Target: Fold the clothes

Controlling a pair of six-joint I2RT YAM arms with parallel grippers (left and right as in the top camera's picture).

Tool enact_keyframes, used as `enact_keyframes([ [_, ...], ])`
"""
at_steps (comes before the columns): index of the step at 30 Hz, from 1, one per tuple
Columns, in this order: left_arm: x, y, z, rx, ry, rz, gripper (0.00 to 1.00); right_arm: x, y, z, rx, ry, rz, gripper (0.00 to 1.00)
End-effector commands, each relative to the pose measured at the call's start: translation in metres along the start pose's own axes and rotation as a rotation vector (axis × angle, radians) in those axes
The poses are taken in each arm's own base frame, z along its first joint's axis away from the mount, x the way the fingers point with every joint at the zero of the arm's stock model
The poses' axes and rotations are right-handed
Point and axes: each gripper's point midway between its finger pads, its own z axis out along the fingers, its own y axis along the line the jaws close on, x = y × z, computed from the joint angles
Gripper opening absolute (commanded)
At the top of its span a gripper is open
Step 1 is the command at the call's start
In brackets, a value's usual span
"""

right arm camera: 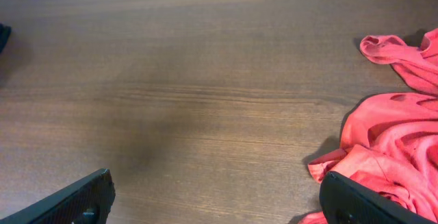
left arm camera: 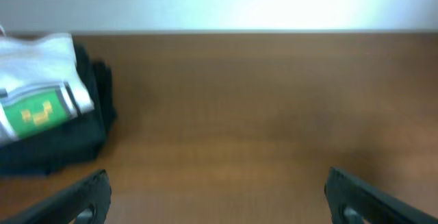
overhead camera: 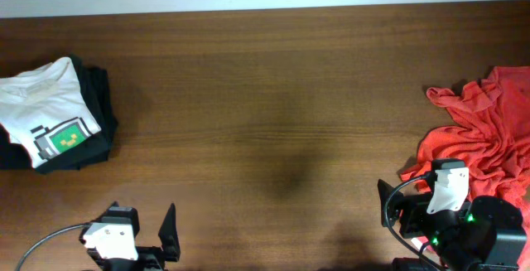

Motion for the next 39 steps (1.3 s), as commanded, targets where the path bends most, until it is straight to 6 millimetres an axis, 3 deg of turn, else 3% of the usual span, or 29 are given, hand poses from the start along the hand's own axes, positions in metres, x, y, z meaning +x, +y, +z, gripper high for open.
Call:
enact_keyframes([
  [1, 0.024, -0.001, 0.0, 0.005, 0.091, -0.02, 0.99, 0.001, -0.003, 0.001, 0.016, 0.001, 0.011, 0.99],
  [5, 0.028, -0.001, -0.001, 0.004, 0.108, -0.022, 0.99, -0.004, -0.014, -0.006, 0.092, -0.078, -0.035, 0.99],
  [12, 0.028, -0.001, -0.001, 0.004, 0.107, -0.022, 0.99, -0.002, -0.016, 0.04, 0.023, -0.459, -0.023, 0.99],
  [19, 0.028, -0.001, -0.001, 0.004, 0.108, -0.022, 0.99, -0.009, -0.035, 0.078, 0.062, -0.692, -0.046, 0.98],
  [21, 0.028, -0.001, -0.001, 0.004, 0.108, -0.022, 0.99, -0.001, -0.038, 0.085, 0.08, -0.663, -0.064, 0.98],
  [23, 0.028, -0.001, -0.001, 0.004, 0.108, -0.022, 0.99, 0.024, -0.044, 0.102, 0.097, -0.538, -0.046, 0.99],
  [39, 0.028, -0.001, -0.001, 0.004, 0.108, -0.022, 0.99, 0.022, -0.044, 0.101, 0.097, -0.549, -0.048, 0.99],
])
